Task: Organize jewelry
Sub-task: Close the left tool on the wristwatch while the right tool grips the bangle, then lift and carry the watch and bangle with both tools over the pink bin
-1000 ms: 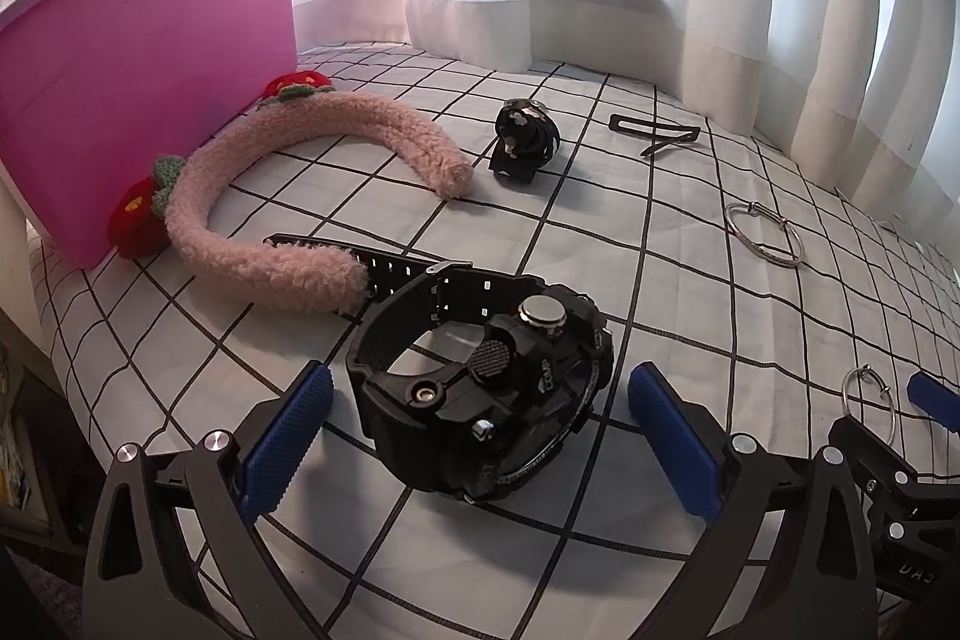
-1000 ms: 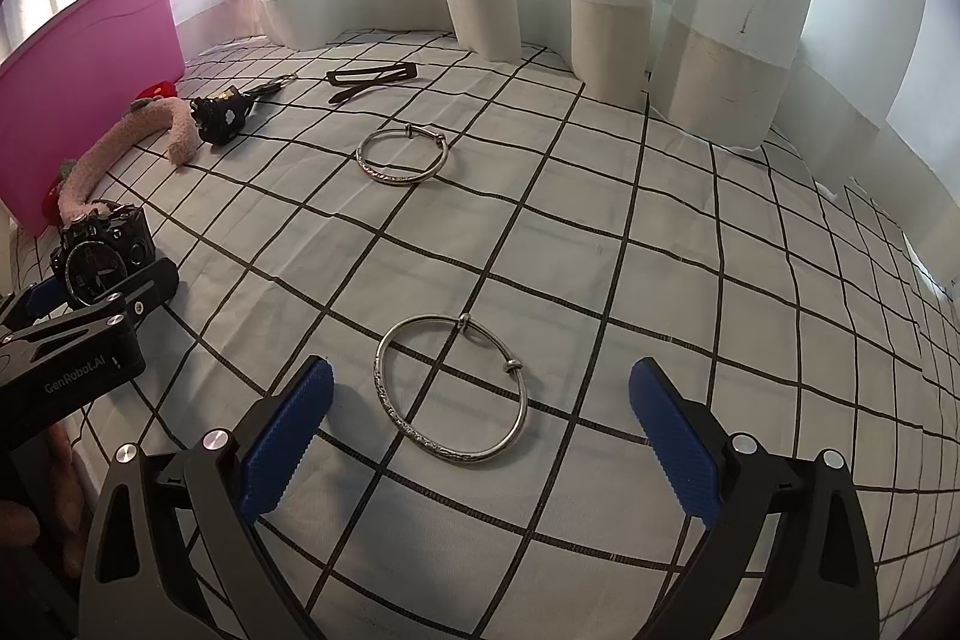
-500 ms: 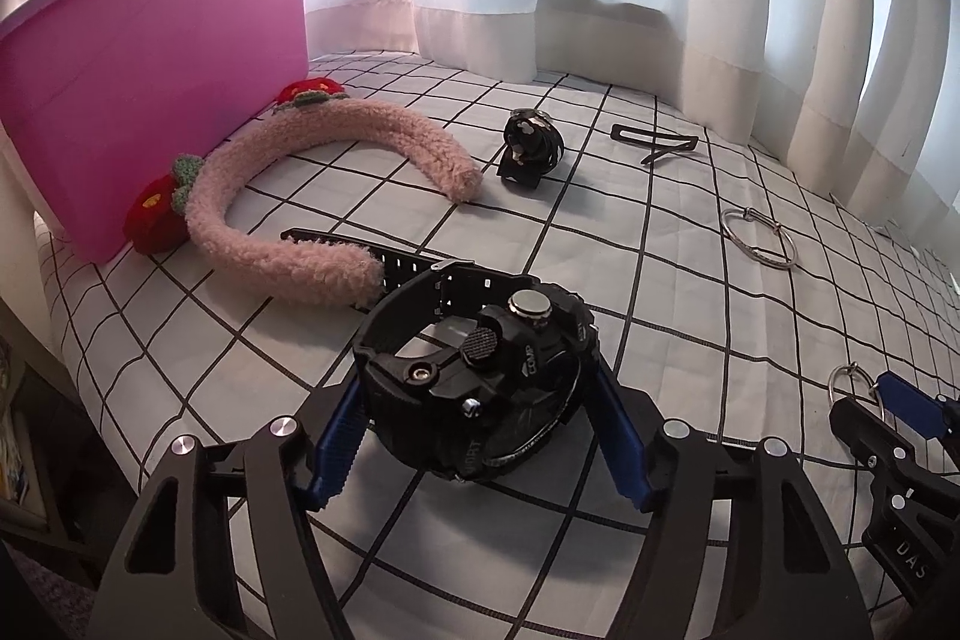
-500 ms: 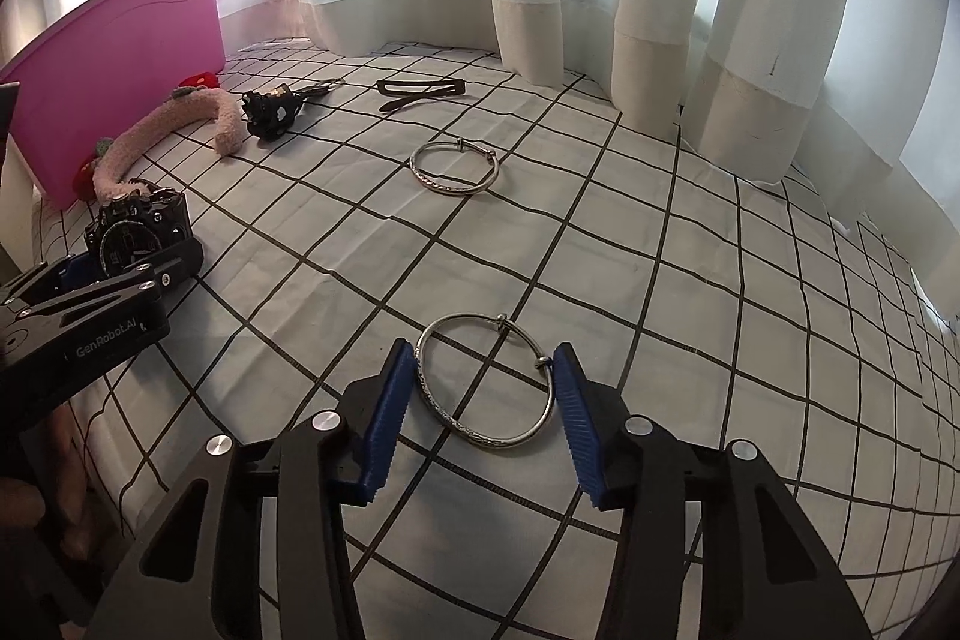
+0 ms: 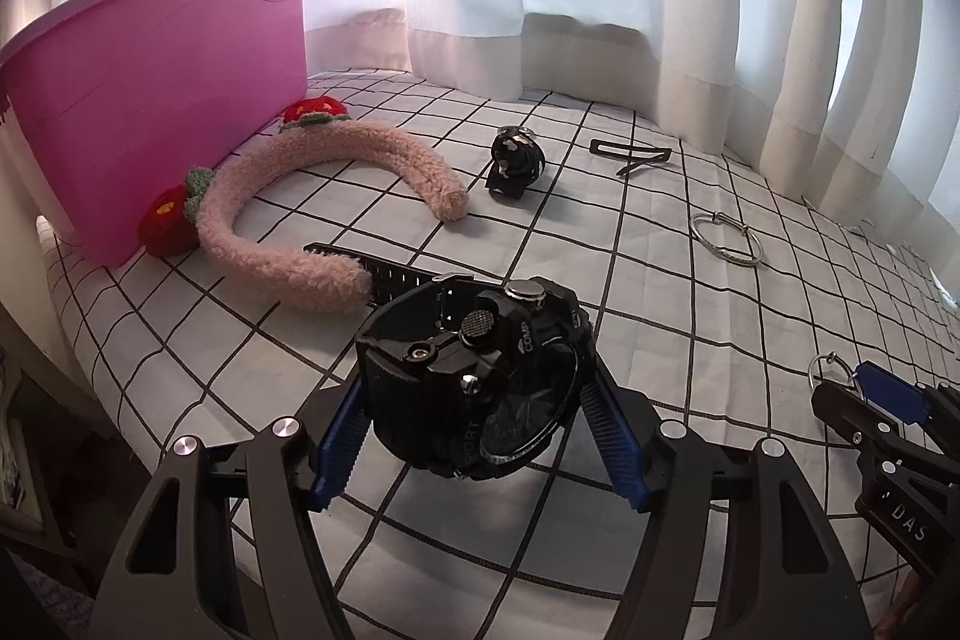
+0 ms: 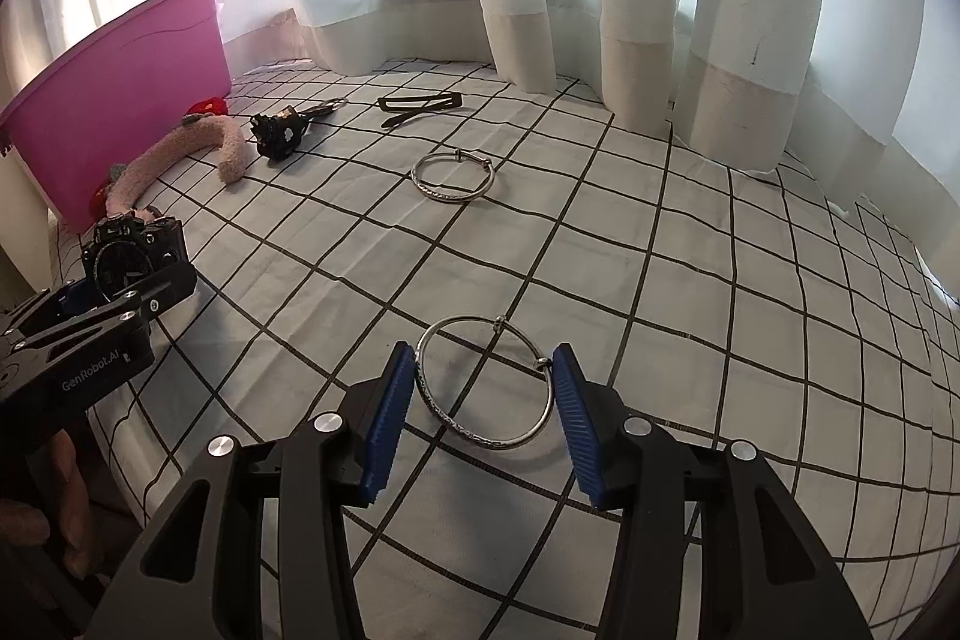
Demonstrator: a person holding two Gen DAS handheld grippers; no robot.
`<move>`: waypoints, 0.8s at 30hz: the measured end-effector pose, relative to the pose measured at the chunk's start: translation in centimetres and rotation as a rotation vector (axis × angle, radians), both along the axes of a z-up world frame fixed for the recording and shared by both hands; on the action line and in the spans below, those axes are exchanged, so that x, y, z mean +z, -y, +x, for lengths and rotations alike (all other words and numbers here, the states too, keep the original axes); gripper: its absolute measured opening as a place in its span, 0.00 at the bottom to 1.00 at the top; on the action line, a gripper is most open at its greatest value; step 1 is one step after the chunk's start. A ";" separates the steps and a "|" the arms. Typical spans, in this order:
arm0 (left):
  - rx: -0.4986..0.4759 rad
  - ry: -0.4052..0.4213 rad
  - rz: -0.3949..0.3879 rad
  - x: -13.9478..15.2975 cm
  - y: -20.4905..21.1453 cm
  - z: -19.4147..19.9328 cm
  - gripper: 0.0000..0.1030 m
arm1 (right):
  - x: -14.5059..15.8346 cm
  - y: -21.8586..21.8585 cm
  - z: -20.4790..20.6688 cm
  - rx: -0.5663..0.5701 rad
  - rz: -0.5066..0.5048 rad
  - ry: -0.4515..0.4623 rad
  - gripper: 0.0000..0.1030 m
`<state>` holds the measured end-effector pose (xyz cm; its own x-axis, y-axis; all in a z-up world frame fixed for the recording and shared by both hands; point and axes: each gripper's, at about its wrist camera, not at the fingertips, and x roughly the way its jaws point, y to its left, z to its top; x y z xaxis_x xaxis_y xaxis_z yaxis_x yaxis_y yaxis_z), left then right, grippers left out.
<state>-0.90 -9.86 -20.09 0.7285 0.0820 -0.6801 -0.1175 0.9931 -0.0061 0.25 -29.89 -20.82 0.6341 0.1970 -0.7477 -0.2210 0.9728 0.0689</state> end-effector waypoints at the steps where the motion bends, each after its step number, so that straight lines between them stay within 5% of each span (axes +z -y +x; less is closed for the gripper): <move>1: -0.005 0.003 0.002 0.2 0.1 -0.1 0.63 | 0.1 0.0 0.0 -0.001 0.002 0.004 0.45; 24: -0.032 0.123 -0.008 6.9 2.3 -1.9 0.63 | 5.0 1.5 -1.2 -0.007 0.012 0.058 0.45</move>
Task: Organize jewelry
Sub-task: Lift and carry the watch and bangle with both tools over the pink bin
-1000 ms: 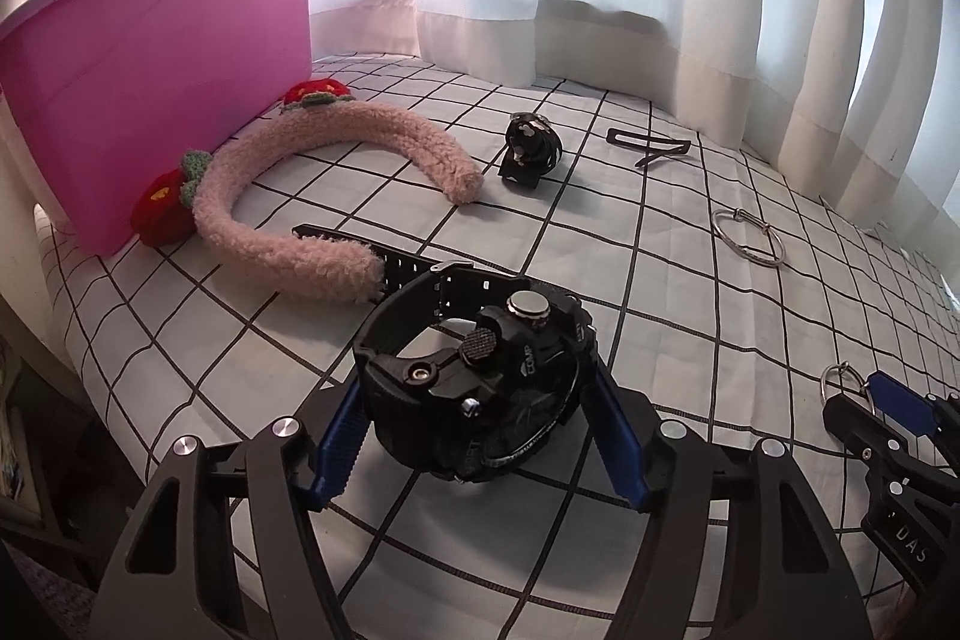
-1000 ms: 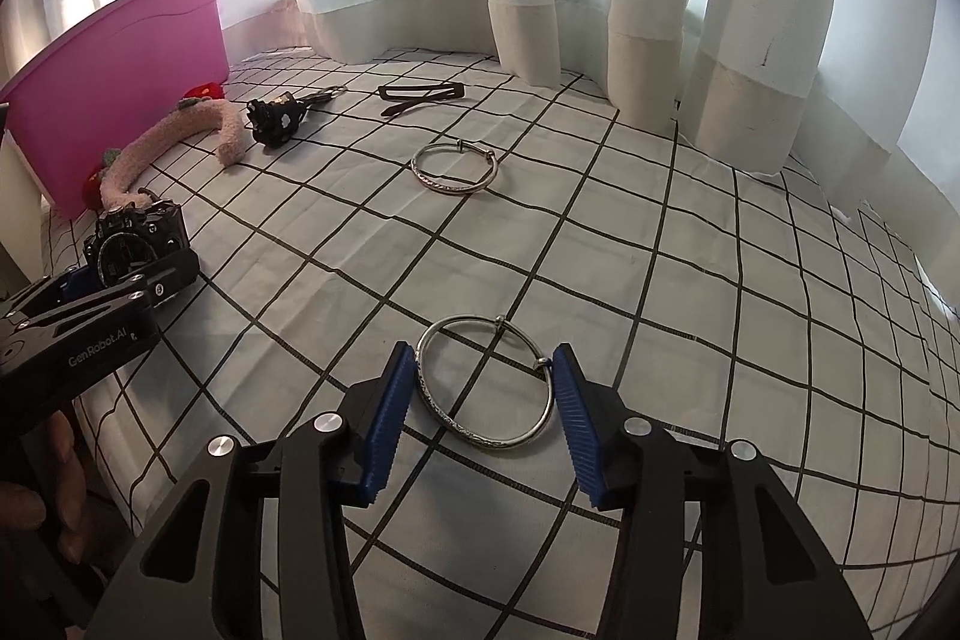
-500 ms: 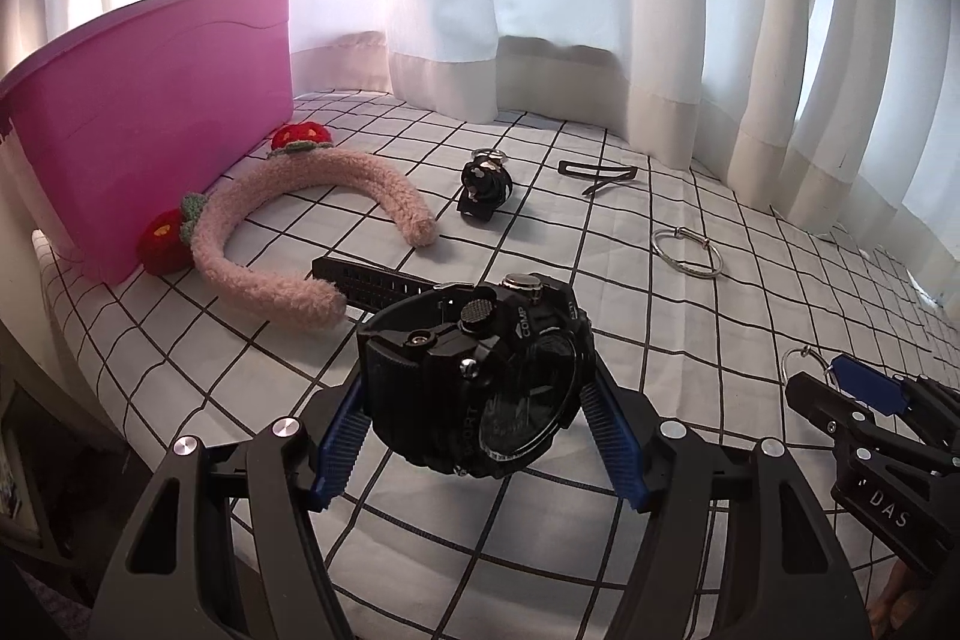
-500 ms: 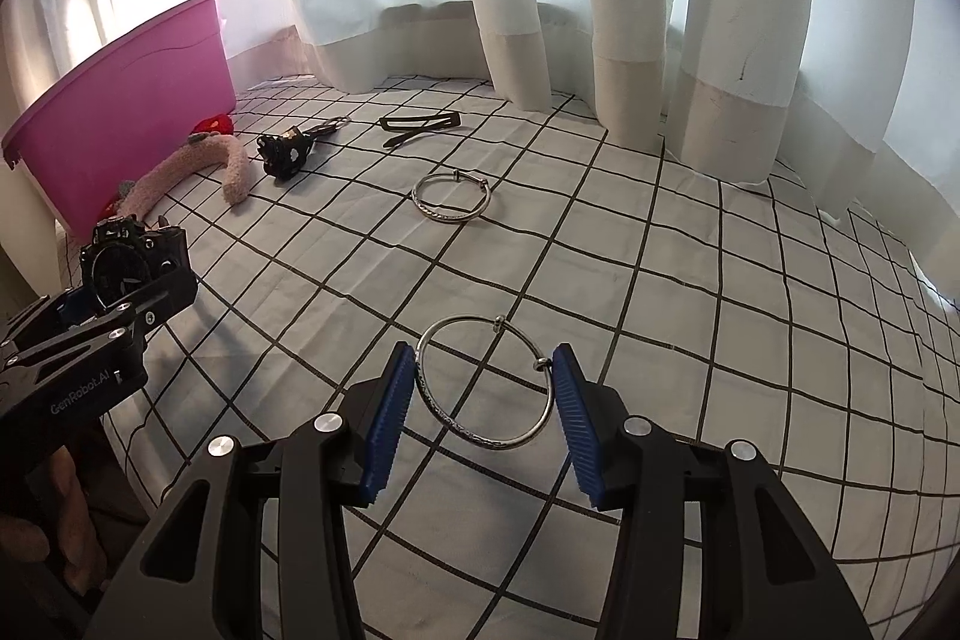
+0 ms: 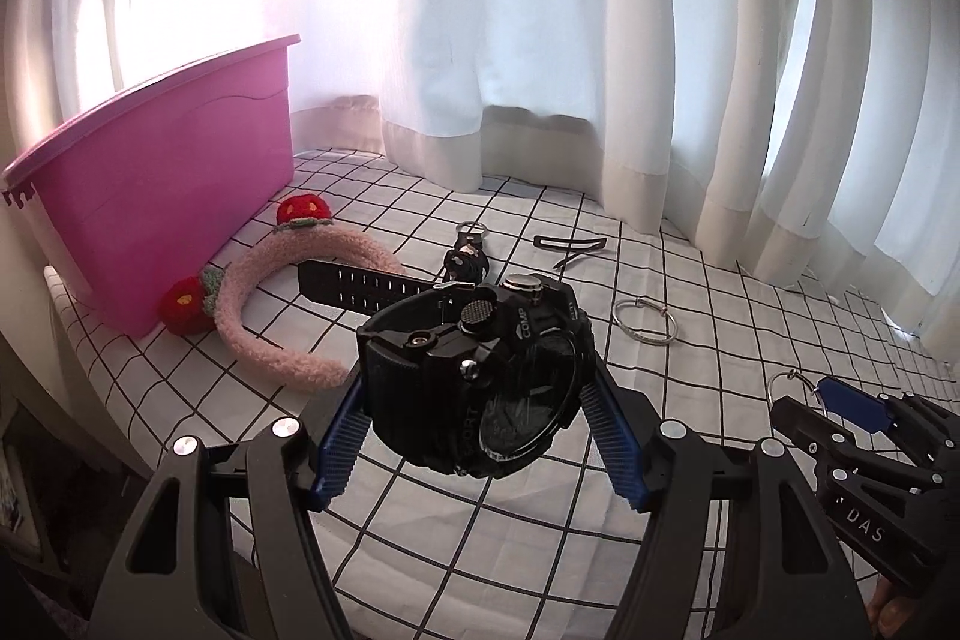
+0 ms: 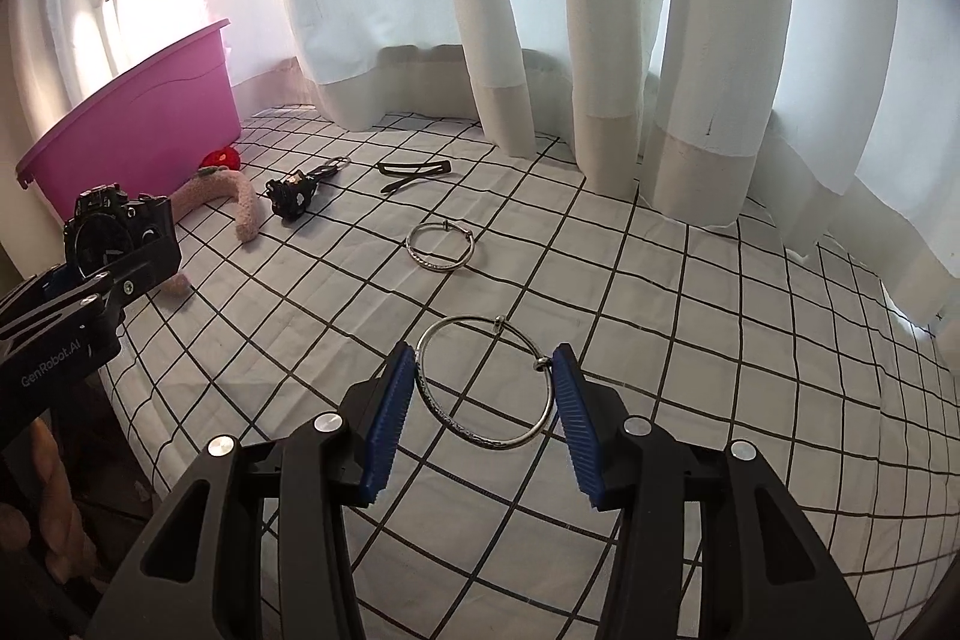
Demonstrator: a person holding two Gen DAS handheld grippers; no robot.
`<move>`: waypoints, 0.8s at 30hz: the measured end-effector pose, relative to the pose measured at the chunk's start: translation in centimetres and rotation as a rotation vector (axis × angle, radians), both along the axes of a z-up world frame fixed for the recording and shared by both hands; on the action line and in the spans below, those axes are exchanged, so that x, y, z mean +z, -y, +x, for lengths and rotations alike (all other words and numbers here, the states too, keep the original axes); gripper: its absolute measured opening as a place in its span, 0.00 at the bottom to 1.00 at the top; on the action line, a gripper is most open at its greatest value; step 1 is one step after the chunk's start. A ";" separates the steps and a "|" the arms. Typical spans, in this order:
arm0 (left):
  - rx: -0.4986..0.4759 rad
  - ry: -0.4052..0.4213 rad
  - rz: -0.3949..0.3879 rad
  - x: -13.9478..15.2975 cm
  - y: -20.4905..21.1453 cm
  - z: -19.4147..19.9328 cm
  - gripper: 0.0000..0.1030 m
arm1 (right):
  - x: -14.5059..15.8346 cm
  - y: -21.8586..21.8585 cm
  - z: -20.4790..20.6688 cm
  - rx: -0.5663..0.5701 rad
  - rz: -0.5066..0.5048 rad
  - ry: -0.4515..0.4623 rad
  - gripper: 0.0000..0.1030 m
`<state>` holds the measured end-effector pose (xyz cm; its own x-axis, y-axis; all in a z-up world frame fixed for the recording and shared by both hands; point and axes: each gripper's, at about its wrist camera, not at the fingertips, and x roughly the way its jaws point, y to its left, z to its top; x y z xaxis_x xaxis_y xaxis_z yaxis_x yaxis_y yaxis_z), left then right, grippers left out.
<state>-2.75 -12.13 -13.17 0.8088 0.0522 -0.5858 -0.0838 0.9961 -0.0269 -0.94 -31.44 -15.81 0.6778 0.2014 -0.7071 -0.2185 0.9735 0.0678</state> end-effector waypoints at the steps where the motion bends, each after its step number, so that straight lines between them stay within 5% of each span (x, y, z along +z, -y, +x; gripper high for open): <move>1: 0.003 0.007 0.000 0.6 0.0 -0.1 0.63 | 0.5 0.0 0.0 0.005 0.000 0.003 0.45; 14: 0.137 0.045 0.015 8.3 -2.7 -3.5 0.63 | 8.2 -2.5 -0.2 0.153 0.024 0.074 0.45; 24: 0.297 0.082 0.001 13.9 -9.0 -6.5 0.63 | 15.0 -9.4 1.6 0.335 0.074 0.160 0.45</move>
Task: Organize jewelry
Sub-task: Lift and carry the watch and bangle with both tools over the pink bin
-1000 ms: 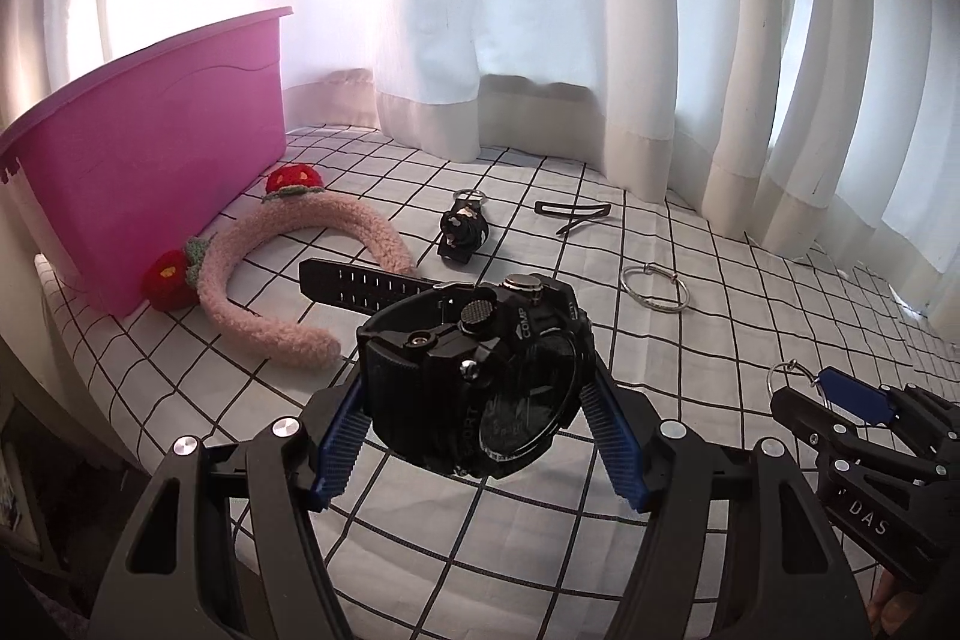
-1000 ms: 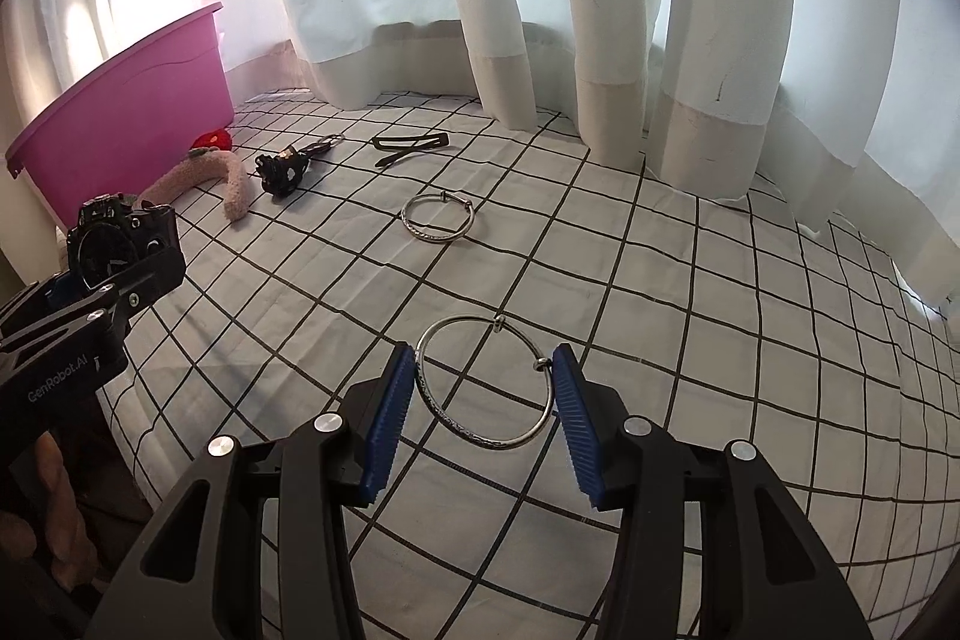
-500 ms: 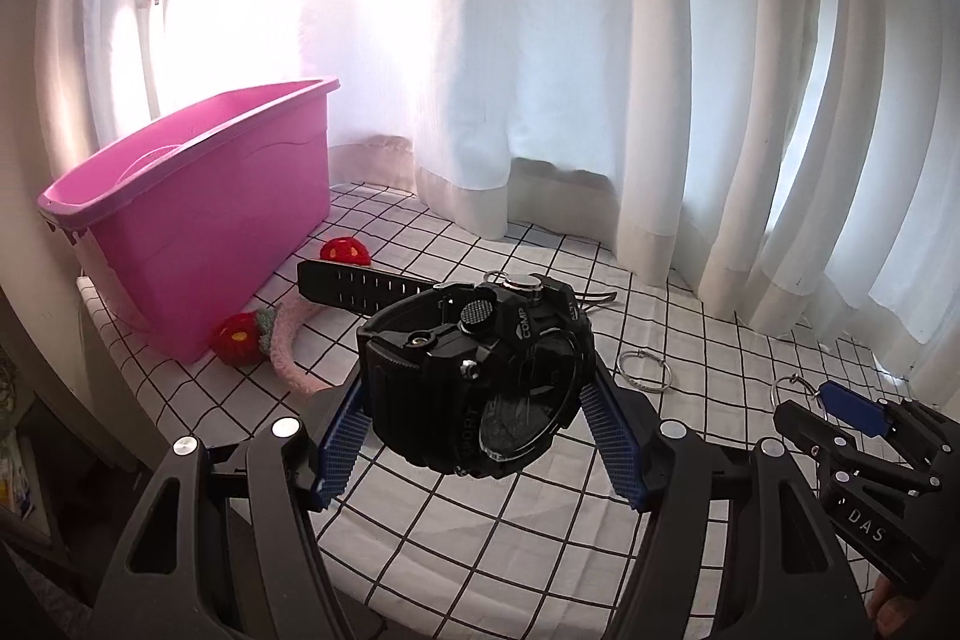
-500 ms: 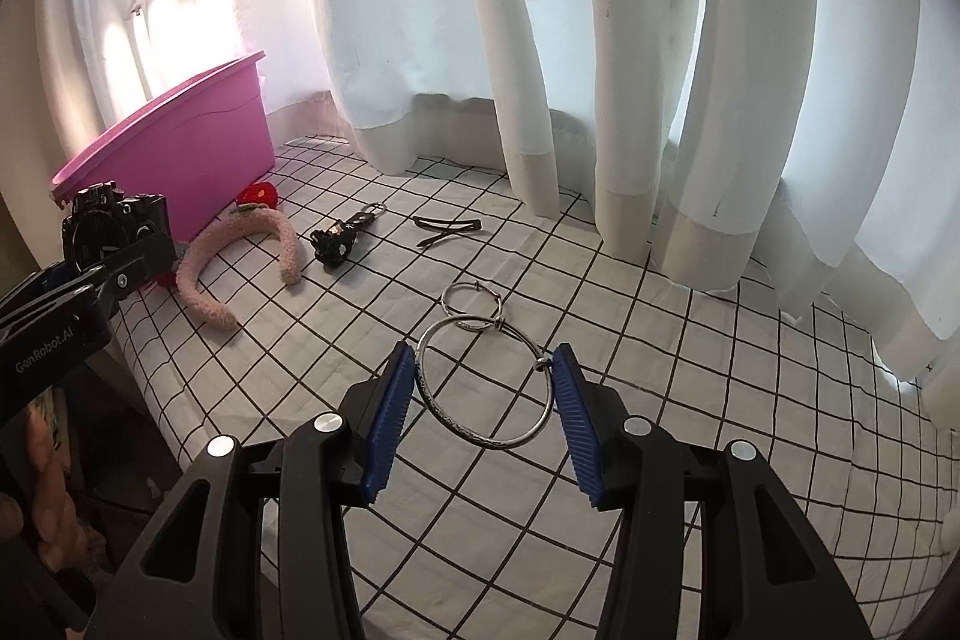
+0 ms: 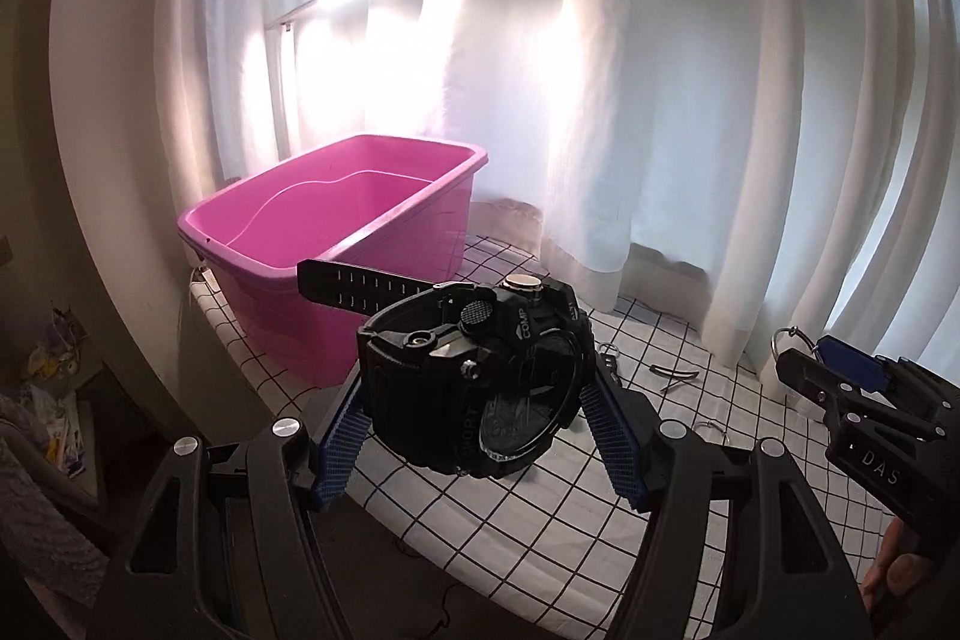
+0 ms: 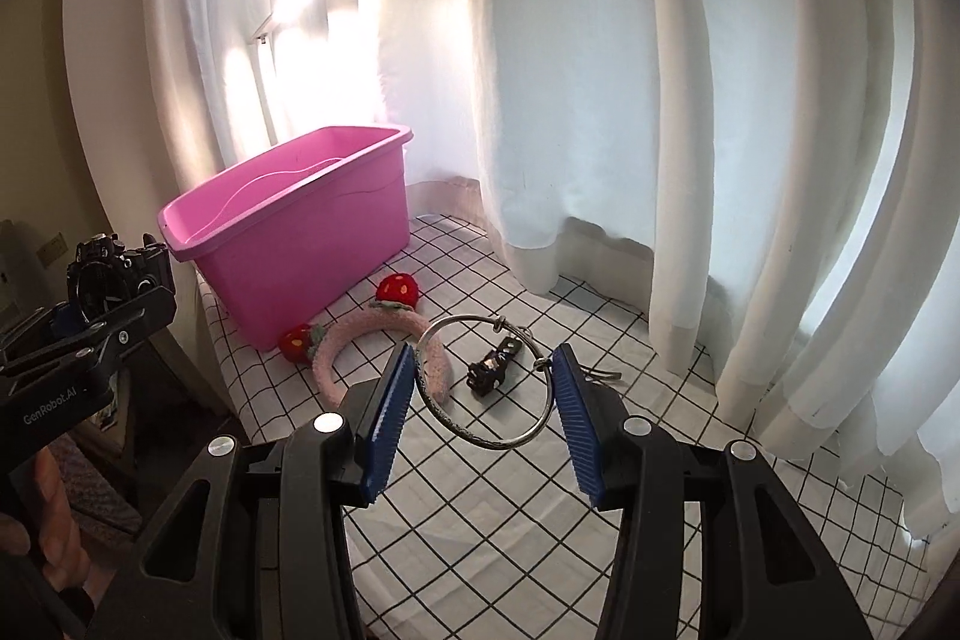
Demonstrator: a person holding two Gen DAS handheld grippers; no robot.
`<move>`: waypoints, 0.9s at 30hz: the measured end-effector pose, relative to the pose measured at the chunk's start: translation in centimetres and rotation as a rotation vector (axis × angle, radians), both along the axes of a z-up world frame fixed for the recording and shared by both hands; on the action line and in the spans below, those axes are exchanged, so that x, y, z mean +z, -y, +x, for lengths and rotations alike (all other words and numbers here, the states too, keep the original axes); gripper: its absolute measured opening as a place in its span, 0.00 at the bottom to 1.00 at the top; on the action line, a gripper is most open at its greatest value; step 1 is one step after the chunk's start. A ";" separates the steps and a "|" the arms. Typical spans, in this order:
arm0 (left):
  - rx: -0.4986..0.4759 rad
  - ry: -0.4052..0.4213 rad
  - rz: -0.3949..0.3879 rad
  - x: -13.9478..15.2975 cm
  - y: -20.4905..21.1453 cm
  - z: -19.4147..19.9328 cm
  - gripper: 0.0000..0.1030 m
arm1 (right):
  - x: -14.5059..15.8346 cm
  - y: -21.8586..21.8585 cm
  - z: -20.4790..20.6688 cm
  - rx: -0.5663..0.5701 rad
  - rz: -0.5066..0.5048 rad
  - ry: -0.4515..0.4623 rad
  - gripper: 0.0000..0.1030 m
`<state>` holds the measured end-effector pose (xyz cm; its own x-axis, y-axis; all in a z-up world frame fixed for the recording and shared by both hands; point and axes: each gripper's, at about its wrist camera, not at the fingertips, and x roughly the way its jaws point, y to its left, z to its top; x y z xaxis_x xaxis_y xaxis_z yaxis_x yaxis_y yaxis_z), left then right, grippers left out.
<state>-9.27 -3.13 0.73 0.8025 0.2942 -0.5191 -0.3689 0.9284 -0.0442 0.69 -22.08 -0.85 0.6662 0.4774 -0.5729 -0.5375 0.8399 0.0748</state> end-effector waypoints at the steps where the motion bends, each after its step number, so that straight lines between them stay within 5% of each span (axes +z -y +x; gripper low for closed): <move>1: 0.014 0.008 0.007 0.5 -0.8 -0.1 0.63 | 0.6 -1.0 0.3 0.015 0.006 0.008 0.45; 14: 0.062 0.043 0.062 4.8 -15.9 4.4 0.63 | 7.6 -17.5 6.2 0.173 0.092 0.072 0.45; 27: 0.005 -0.046 0.004 2.9 -26.1 11.1 0.63 | 6.6 -32.5 14.2 0.278 0.013 -0.029 0.45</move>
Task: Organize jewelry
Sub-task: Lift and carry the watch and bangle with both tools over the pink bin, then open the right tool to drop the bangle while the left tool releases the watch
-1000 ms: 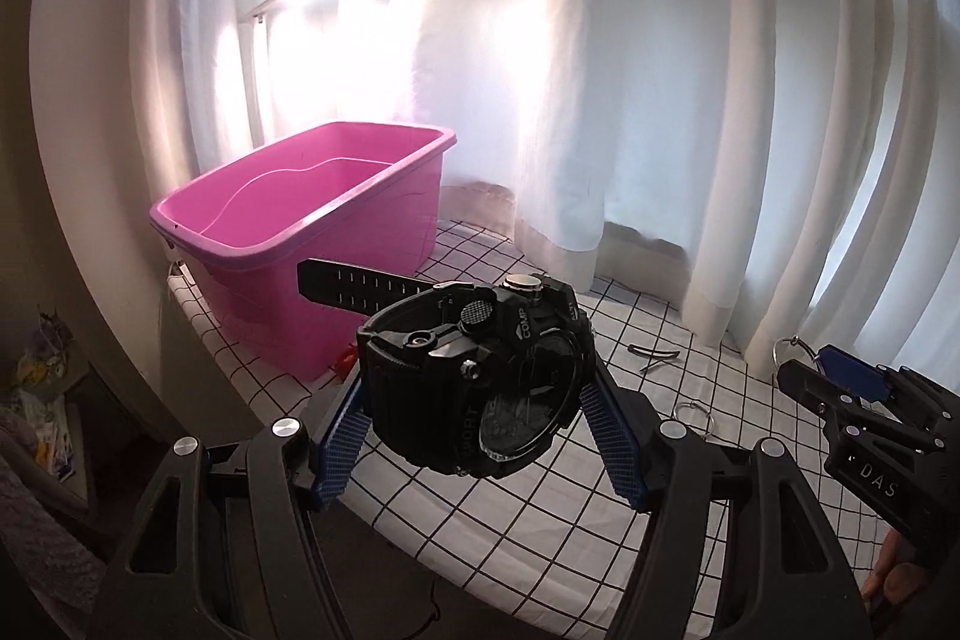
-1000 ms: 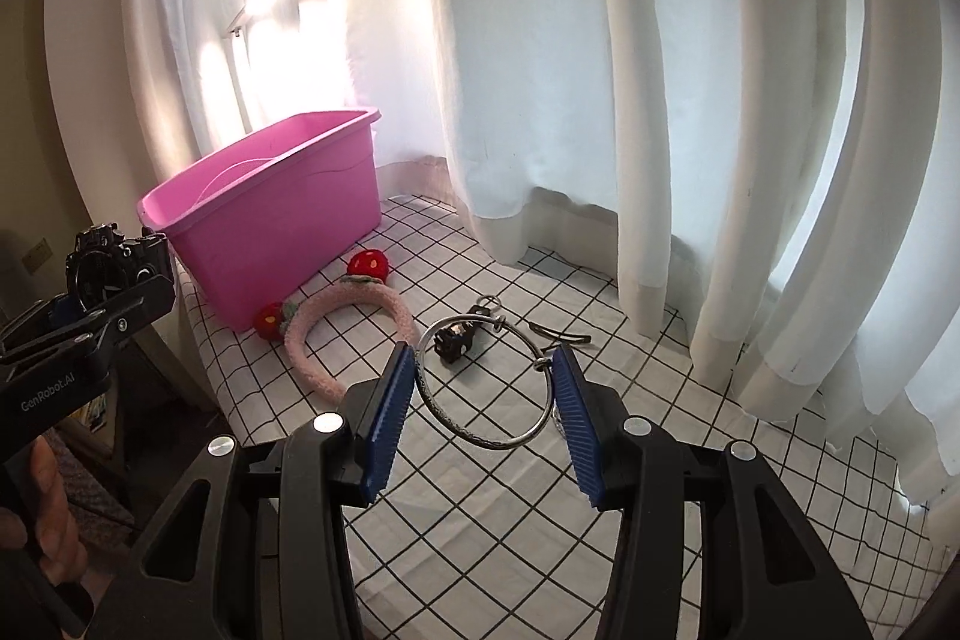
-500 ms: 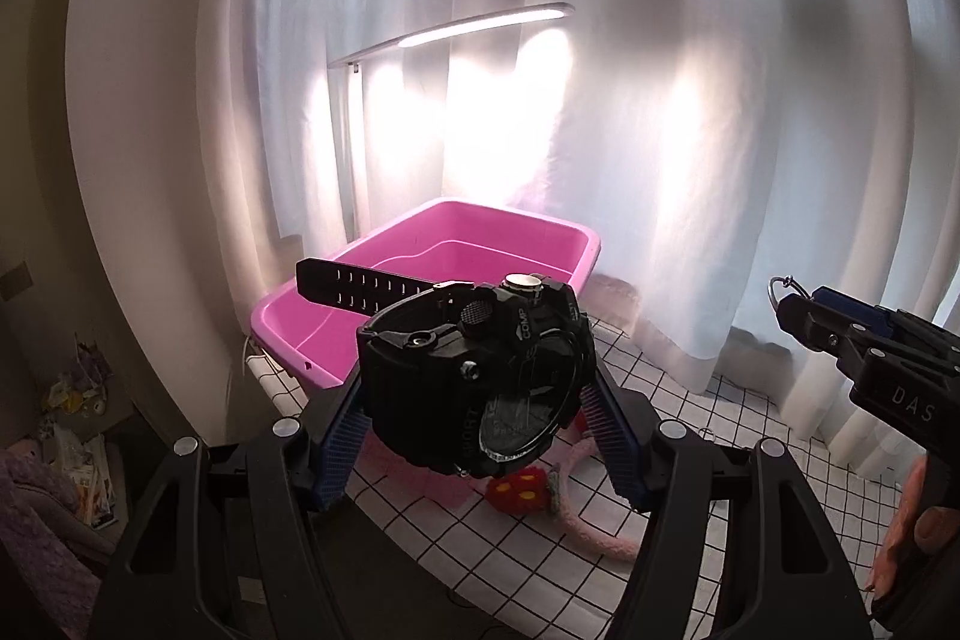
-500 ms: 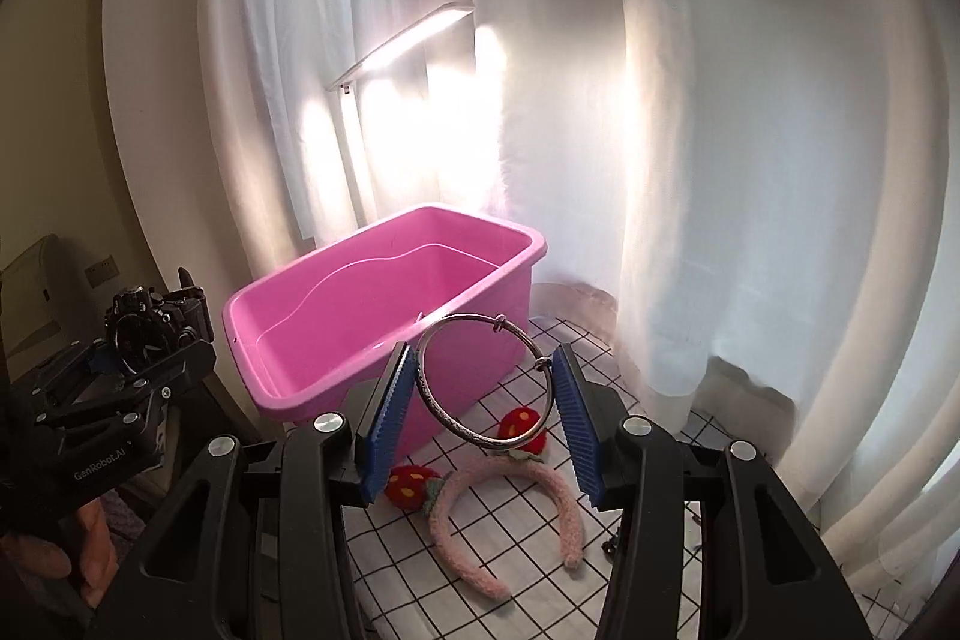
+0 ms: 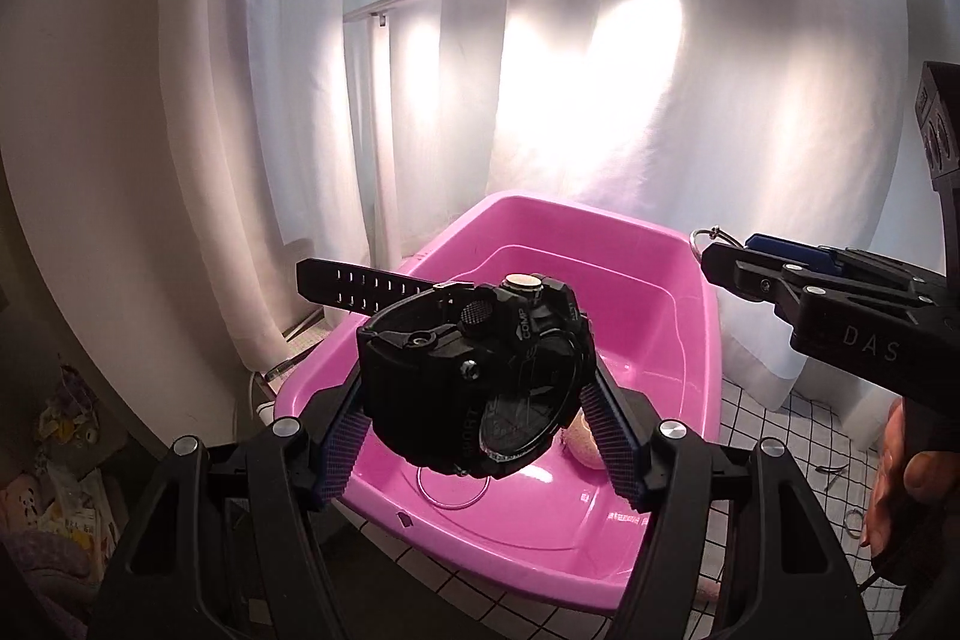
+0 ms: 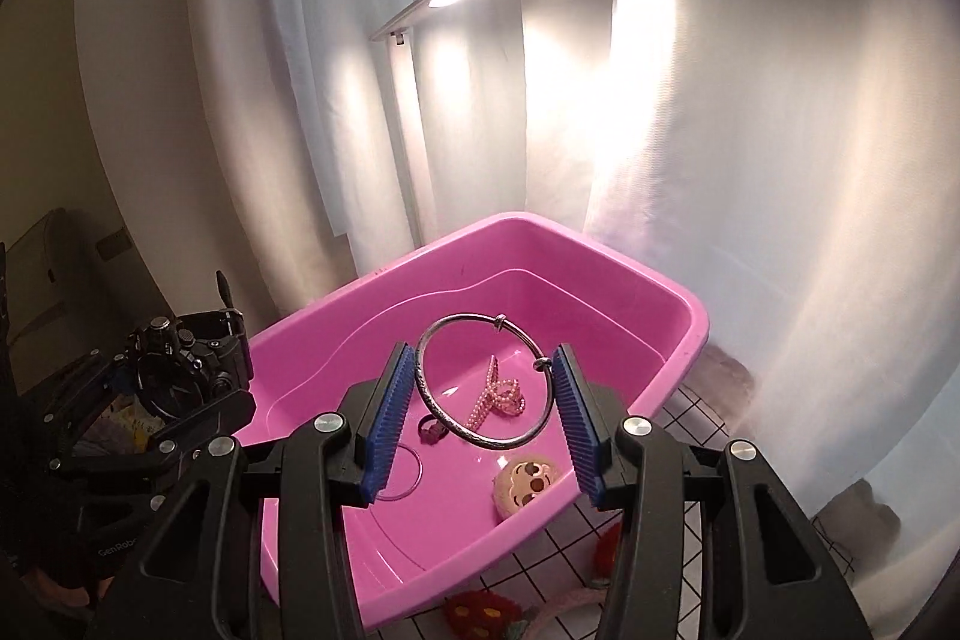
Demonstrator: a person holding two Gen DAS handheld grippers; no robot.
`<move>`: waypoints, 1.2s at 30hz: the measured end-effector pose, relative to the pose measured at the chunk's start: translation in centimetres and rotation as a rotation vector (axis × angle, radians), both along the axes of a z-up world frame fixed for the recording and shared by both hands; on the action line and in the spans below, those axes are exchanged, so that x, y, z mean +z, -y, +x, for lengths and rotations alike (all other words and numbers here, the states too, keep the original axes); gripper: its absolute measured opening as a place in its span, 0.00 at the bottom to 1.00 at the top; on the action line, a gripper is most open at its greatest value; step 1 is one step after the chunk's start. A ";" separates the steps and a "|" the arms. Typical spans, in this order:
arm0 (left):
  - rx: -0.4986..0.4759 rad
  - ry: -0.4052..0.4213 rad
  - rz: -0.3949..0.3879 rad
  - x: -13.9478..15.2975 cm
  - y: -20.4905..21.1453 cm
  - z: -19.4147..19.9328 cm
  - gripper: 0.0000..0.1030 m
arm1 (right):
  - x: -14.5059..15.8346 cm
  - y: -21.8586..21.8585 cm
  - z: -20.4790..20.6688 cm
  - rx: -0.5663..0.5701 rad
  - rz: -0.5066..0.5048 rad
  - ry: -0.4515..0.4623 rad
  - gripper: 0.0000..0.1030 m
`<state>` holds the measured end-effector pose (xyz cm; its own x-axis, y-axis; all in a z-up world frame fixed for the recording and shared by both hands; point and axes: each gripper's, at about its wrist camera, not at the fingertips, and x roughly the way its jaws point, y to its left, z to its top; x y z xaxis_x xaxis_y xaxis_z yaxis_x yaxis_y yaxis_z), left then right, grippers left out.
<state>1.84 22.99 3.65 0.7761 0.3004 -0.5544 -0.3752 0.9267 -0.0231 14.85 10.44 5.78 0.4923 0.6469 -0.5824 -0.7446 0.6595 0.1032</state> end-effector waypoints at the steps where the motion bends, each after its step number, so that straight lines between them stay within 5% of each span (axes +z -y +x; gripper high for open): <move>1: -0.005 -0.010 -0.008 -0.2 -0.4 0.6 0.63 | -0.3 -0.7 0.5 0.003 -0.012 -0.008 0.45; 15: -0.010 -0.168 -0.096 -3.6 -3.5 5.2 0.63 | -6.3 -6.2 5.9 0.009 -0.228 -0.193 0.45; 29: 0.028 -0.258 -0.107 -5.1 -4.3 6.5 0.67 | -8.2 -7.8 7.9 -0.009 -0.322 -0.239 0.46; 31: 0.038 -0.252 -0.108 -4.9 -4.5 6.4 0.74 | -8.2 -7.8 8.3 -0.018 -0.319 -0.253 0.61; 36: 0.058 -0.239 -0.106 -4.3 -4.6 6.1 0.77 | -8.2 -7.6 8.4 -0.032 -0.315 -0.248 0.62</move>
